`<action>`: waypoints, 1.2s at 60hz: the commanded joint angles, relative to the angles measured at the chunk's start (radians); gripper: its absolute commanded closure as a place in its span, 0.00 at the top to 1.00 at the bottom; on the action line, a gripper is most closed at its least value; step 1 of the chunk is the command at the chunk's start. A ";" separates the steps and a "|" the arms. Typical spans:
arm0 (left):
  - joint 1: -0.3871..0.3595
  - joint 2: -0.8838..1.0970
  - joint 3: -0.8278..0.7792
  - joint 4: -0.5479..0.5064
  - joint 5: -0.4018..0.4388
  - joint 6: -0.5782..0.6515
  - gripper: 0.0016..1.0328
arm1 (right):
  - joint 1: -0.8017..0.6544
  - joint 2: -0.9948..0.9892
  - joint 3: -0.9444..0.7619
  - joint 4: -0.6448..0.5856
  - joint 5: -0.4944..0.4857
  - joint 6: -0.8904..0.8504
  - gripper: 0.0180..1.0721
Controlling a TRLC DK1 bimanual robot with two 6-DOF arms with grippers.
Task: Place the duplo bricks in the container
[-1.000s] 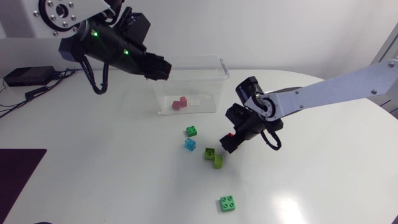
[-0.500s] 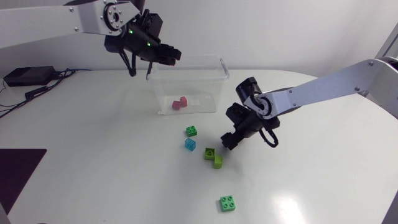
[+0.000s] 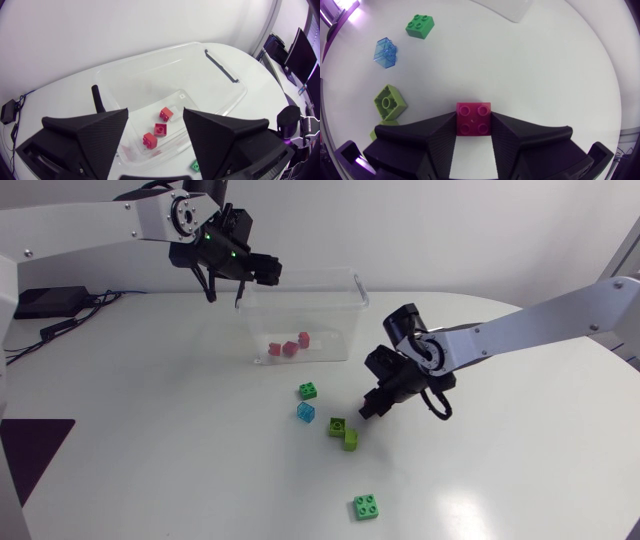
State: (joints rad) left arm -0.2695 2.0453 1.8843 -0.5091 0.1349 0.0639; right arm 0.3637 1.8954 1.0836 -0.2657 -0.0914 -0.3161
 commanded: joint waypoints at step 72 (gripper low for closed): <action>-0.286 -0.318 -0.798 0.136 0.043 0.212 0.85 | 0.001 0.252 0.941 -0.287 -0.031 0.118 0.97</action>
State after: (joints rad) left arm -0.5510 1.6840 1.1095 -0.3836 0.1692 0.2634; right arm 0.3592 2.1113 1.9808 -0.5213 -0.1268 -0.2230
